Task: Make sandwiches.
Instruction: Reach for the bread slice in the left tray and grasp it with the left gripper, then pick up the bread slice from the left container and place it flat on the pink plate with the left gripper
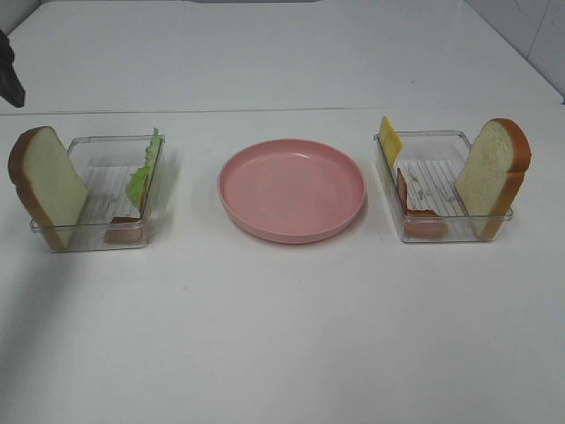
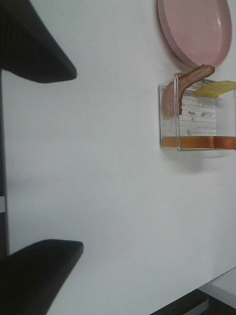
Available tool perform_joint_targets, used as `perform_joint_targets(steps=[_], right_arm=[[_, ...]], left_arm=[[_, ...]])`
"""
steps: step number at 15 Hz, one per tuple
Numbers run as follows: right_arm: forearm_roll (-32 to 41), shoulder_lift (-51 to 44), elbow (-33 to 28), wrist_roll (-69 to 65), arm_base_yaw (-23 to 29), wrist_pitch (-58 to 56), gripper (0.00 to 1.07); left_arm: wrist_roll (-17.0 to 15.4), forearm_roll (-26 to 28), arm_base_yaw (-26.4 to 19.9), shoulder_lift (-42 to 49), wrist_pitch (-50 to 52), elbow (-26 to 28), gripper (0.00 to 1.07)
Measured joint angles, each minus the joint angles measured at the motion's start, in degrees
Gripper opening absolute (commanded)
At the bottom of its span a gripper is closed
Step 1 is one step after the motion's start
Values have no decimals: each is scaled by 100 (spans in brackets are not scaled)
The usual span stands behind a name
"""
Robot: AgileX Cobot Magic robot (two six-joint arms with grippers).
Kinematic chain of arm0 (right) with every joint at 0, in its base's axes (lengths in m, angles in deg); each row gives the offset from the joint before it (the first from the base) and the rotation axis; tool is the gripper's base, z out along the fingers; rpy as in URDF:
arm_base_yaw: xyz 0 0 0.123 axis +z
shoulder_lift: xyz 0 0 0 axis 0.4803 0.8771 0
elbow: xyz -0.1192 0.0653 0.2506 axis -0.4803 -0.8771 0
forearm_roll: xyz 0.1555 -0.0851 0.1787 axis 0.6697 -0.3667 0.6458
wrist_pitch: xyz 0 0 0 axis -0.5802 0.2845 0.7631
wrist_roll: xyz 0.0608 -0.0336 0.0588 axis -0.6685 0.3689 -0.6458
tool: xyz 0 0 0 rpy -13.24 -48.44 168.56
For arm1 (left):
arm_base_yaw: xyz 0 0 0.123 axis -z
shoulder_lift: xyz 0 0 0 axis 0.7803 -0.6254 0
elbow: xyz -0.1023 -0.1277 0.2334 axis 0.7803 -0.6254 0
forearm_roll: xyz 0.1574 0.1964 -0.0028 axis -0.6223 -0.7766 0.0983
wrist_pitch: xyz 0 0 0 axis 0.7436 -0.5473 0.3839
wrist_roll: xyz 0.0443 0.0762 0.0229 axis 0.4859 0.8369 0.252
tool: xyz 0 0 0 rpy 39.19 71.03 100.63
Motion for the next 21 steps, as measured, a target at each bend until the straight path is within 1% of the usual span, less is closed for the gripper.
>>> perform_joint_targets(steps=[1,2,3,7,10,11,12,13,14,15,16,21], right_arm=[[0,0,0,0,0,0,85],[0,0,0,0,0,0,85],[0,0,0,0,0,0,85],[0,0,0,0,0,0,85],[0,0,0,0,0,0,85],[0,0,0,0,0,0,85],[0,0,0,0,0,0,85],[0,0,0,0,0,0,85],[0,0,0,0,0,0,85],[0,0,0,0,0,0,85],[0,0,0,0,0,0,85],[0,0,0,0,0,0,85]], left_arm=[[172,206,0,-281,-17,166,94],[258,309,11,-413,-17,252,94],[395,521,40,-762,-11,413,94],[435,579,46,-1467,0,458,94],[447,579,46,-1690,29,458,92],[447,579,46,-1736,160,458,77],[447,579,46,-1742,195,458,69],[447,579,46,-1742,235,458,53],[447,584,46,-1742,292,458,40],[447,630,46,-1742,304,458,7],[447,642,46,-1742,309,458,0],[447,670,46,-1725,275,470,0]])
